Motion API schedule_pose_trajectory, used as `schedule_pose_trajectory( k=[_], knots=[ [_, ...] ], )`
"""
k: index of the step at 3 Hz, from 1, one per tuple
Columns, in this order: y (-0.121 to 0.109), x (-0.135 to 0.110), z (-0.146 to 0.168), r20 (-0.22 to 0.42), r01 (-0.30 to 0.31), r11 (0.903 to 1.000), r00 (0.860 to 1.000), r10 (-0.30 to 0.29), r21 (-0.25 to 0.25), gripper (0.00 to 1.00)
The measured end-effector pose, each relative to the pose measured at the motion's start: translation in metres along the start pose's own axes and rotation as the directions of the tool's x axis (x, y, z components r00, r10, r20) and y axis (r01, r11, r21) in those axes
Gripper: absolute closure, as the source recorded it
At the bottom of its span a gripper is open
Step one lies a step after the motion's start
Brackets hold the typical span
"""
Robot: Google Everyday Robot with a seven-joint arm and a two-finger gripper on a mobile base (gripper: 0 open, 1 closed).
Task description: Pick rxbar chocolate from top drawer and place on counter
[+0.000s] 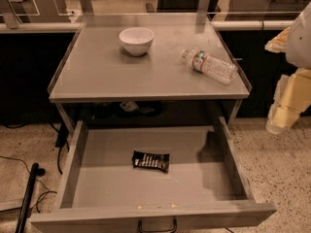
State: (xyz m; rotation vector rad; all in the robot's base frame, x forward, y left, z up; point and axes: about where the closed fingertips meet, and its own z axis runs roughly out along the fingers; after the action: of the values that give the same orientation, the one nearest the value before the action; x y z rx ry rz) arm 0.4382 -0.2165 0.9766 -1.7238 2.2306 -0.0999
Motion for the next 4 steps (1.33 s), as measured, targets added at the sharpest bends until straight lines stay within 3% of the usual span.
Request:
schedule_pose_trajectory(
  k=[1, 2, 4],
  knots=[
    [0.0, 0.0, 0.0, 0.0, 0.0, 1.0, 1.0, 0.0, 0.0, 0.0],
    [0.003, -0.016, 0.015, 0.052, 0.008, 0.9998, 0.999, -0.007, -0.019, 0.0],
    [0.045, -0.057, 0.055, 0.224, 0.065, 0.9953, 0.973, -0.047, -0.073, 0.0]
  ],
)
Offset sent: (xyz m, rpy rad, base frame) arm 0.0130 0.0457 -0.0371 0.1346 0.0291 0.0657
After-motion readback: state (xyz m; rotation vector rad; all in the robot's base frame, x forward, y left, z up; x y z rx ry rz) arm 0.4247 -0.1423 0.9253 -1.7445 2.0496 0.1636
